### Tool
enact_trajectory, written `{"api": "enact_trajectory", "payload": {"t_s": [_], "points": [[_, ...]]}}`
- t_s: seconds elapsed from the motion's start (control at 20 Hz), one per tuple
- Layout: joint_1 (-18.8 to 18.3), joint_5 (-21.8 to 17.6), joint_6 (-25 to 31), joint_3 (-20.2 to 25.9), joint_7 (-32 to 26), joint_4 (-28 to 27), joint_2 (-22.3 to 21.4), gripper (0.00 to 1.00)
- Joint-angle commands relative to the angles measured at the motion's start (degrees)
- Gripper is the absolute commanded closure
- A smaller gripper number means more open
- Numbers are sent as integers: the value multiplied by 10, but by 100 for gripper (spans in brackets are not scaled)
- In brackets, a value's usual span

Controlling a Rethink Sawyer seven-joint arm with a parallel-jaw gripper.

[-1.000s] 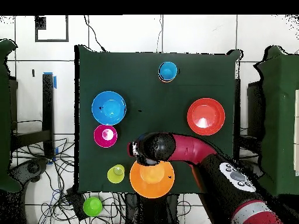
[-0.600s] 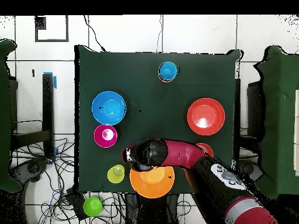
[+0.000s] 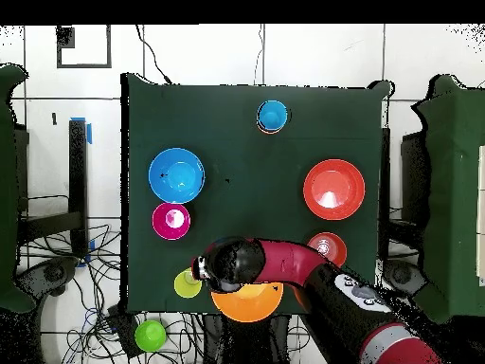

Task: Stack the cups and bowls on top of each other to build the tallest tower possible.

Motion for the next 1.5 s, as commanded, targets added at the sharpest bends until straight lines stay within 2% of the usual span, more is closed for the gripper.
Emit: {"api": "enact_trajectory", "payload": {"t_s": [0.05,0.6,1.0,1.5], "points": [[27,-5,-88,-17,98,17,50,0],[64,0,-153,-36,113,12,93,0],[85,-11,-159,-49,105,3,112,0],[101,-20,-138,-57,89,-8,117,0]]}}
